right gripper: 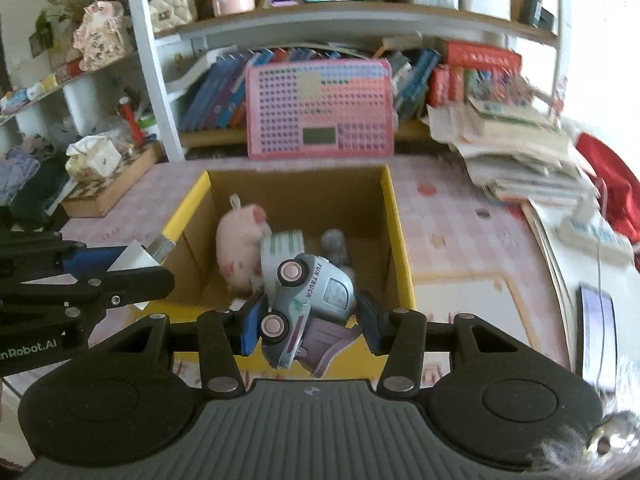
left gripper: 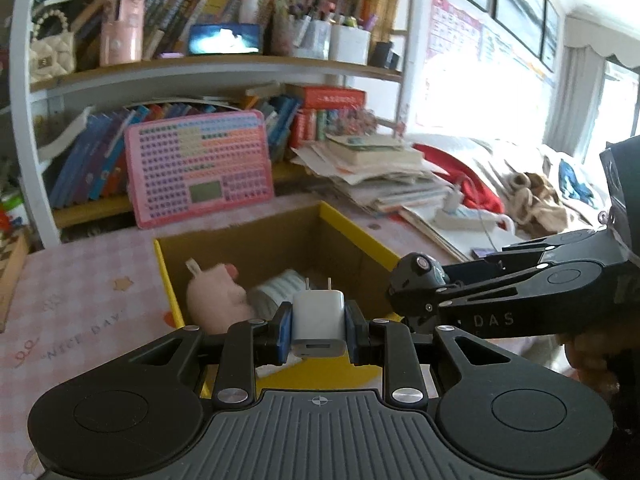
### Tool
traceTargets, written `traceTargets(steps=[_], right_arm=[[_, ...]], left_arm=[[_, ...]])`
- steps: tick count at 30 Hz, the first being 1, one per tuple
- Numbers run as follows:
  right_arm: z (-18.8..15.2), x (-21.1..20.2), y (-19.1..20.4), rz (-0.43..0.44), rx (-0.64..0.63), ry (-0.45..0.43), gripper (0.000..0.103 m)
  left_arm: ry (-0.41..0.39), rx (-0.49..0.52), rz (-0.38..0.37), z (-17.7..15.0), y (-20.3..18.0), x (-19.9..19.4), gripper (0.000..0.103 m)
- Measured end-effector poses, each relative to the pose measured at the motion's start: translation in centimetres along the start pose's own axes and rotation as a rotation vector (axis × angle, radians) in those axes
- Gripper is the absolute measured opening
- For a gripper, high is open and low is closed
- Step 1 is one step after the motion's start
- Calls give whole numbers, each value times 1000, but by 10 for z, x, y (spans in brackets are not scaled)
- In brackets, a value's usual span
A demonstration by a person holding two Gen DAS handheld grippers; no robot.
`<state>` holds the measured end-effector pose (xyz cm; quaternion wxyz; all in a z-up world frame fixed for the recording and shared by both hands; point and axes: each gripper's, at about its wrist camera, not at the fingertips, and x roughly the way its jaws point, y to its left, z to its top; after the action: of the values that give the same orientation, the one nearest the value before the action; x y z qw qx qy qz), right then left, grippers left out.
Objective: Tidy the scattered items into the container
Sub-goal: 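Lift and carry the toy car with the right tool while the left tool carries the charger to the box, then lower the toy car into the box and open the right tool while the left tool releases the charger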
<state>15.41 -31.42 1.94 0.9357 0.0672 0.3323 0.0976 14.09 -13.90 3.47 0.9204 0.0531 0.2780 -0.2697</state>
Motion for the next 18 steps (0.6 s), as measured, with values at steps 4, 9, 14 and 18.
traceTargets(steps=[4,9,14,18], right_arm=[[17,17,-9,21,-30,-16,46],[39,46,-19,48,-82,-26,46],[64,89,-20,68,-157,-23,46],[76,126,-19,90,-203,15,46]], left_arm=[[-2,-13,47,8,1,14,25],[16,-10,92,18,5,39,25],[75,8,125,21,9,75,25],[124,9,145,18,12,95,25]])
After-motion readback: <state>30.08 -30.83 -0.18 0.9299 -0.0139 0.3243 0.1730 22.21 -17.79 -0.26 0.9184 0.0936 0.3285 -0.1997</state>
